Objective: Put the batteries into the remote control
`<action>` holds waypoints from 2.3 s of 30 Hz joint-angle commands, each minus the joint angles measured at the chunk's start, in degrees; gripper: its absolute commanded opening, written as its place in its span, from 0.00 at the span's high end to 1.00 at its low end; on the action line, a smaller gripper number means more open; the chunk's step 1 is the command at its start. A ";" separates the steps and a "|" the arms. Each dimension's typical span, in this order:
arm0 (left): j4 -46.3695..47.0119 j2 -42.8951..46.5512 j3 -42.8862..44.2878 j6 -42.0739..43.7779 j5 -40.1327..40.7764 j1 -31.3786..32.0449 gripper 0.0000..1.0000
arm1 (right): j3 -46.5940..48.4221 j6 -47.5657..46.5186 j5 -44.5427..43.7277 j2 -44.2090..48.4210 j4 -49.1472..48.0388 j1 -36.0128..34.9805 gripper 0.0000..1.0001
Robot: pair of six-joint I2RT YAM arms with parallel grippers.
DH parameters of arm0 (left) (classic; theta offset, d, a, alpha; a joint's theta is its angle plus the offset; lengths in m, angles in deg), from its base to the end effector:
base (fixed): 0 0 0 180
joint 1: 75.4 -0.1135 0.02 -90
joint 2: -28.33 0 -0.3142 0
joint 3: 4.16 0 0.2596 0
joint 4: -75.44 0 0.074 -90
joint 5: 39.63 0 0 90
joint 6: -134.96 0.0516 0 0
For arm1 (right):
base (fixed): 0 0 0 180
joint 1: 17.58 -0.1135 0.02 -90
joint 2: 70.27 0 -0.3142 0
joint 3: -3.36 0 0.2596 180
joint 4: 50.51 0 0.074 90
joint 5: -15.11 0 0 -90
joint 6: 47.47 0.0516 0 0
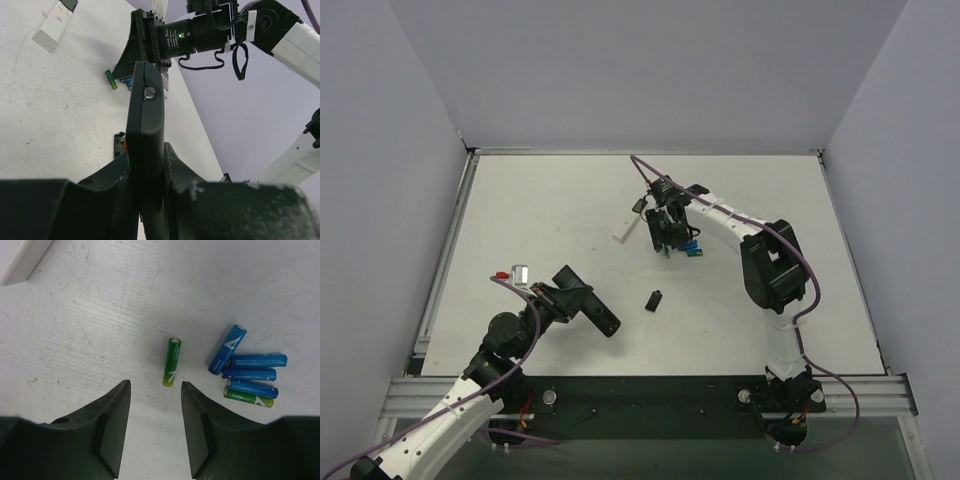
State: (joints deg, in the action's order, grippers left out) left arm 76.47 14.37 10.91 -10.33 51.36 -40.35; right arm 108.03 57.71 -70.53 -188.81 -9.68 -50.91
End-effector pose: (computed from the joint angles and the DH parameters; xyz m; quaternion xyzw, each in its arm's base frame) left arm 0.0825 -0.0568 0.1990 -0.1280 0.6819 -0.5065 0.5120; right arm 0.4111 0.2751 0.2249 -0.1616 0.9385 0.1575 0.2613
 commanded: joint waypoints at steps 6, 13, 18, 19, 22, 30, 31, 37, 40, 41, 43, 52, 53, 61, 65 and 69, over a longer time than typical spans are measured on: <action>4.06 -0.11 -5.14 -0.08 -2.30 -0.33 1.00 | 5.90 -0.41 -2.77 -4.94 3.03 0.45 0.68; 3.98 -0.28 -5.23 -0.35 -2.40 -0.33 1.00 | 8.18 -0.94 -3.92 -8.02 3.21 0.89 0.75; 4.15 -0.63 -5.06 -0.61 -2.66 -0.33 1.00 | 8.27 -1.03 -3.57 -9.60 3.12 0.98 0.81; 4.15 -0.90 -5.14 -0.70 -2.58 -0.42 1.00 | 8.19 -1.20 -3.31 -9.69 3.12 0.98 0.81; 5.11 -1.77 -5.41 -0.96 -2.40 -0.33 1.00 | 7.83 -2.17 -2.87 -9.43 3.21 0.89 0.88; 13.36 -6.61 -5.93 -2.80 -2.40 -0.33 1.00 | 1.17 -3.84 -0.76 0.40 -1.44 -0.16 1.00; 14.60 -7.74 -6.11 -2.90 -2.40 -0.33 1.00 | -1.63 -3.84 -0.67 2.24 -3.45 -0.51 1.00; 21.02 -11.26 -5.15 -1.93 -2.31 -0.42 1.00 | -14.82 -3.14 1.52 20.34 -17.66 -3.94 1.00; 23.75 -12.49 -4.44 -0.96 -2.49 -0.51 1.00 | -22.91 -2.79 2.67 29.84 -25.76 -6.22 1.00; 24.36 -12.76 -4.27 -0.79 -2.49 -0.59 1.00 | -25.54 -2.79 3.71 33.86 -27.01 -6.93 1.00; 26.03 -13.64 -3.39 -0.26 -2.66 -0.59 1.00 | -28.10 -3.40 4.16 37.49 -31.39 -9.38 1.00; 32.18 -17.86 -0.22 -0.26 -3.28 -0.59 1.00 | -41.73 -2.87 9.62 53.31 -48.19 -18.52 1.00; 33.49 -18.03 -0.05 -0.35 -3.37 -0.59 1.00 | -42.35 -3.31 9.61 53.94 -49.34 -20.62 1.00; 37.81 -18.74 0.39 -2.37 -4.33 -0.59 1.00 | -46.22 -5.16 8.56 53.59 -55.59 -27.06 1.00; 38.60 -17.95 0.57 -3.16 -4.16 -0.59 1.00 | -46.92 -7.00 8.04 52.97 -56.38 -28.99 1.00; 39.22 -16.98 0.75 -4.21 -3.63 -0.59 1.00 | -47.27 -7.53 7.68 52.62 -57.26 -29.70 1.00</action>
State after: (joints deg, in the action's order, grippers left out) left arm 109.65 -3.68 10.91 -13.04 48.08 -40.63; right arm 61.17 51.81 -62.47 -135.85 -60.92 -79.76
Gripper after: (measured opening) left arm 0.270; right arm 0.067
